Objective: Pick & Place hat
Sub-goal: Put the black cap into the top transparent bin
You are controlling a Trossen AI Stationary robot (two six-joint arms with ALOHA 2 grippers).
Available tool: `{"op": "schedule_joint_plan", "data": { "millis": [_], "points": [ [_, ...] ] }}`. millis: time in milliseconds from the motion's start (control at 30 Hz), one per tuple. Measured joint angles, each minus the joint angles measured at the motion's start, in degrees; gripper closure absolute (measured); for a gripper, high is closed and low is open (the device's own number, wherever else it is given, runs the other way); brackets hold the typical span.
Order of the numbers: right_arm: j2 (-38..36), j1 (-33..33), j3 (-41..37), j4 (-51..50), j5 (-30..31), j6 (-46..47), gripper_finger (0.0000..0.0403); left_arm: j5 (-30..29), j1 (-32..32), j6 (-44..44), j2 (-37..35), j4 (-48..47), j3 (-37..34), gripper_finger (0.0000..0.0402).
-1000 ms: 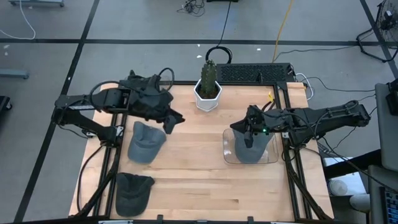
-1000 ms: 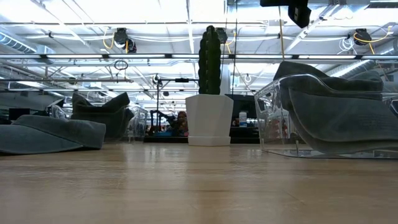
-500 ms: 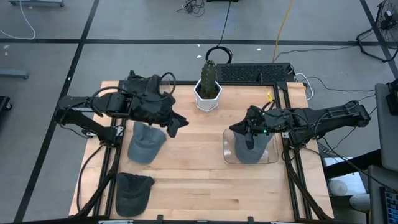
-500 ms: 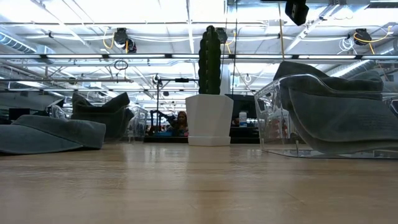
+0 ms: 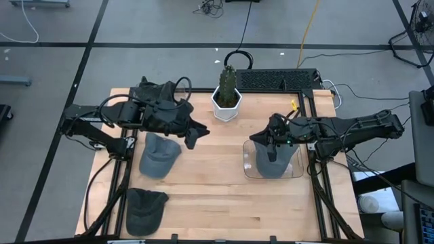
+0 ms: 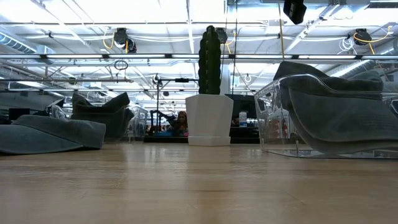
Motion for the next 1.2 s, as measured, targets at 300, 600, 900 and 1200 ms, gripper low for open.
{"op": "schedule_joint_plan", "data": {
  "millis": [300, 600, 900, 1200],
  "points": [
    [-0.07, 0.15, 0.01, -1.80, -9.06, 3.48, 0.0402, 1.92, -1.73, 1.41, -5.70, -19.65, 0.02, 0.0266],
    [2.49, -8.66, 3.59, -5.20, -13.20, -1.48, 0.0377, -7.89, -3.83, -0.28, -8.47, -20.42, 0.02, 0.0266],
    [6.34, -20.07, 7.87, -6.30, -9.74, -10.00, 0.0304, -22.67, 0.98, 11.08, -7.47, -4.58, 0.00, 0.0266],
    [2.36, -18.35, 7.87, -8.79, -19.28, -6.20, 0.0290, 7.12, 2.71, 11.73, -6.67, -35.01, 0.01, 0.0266]
  ]
}}
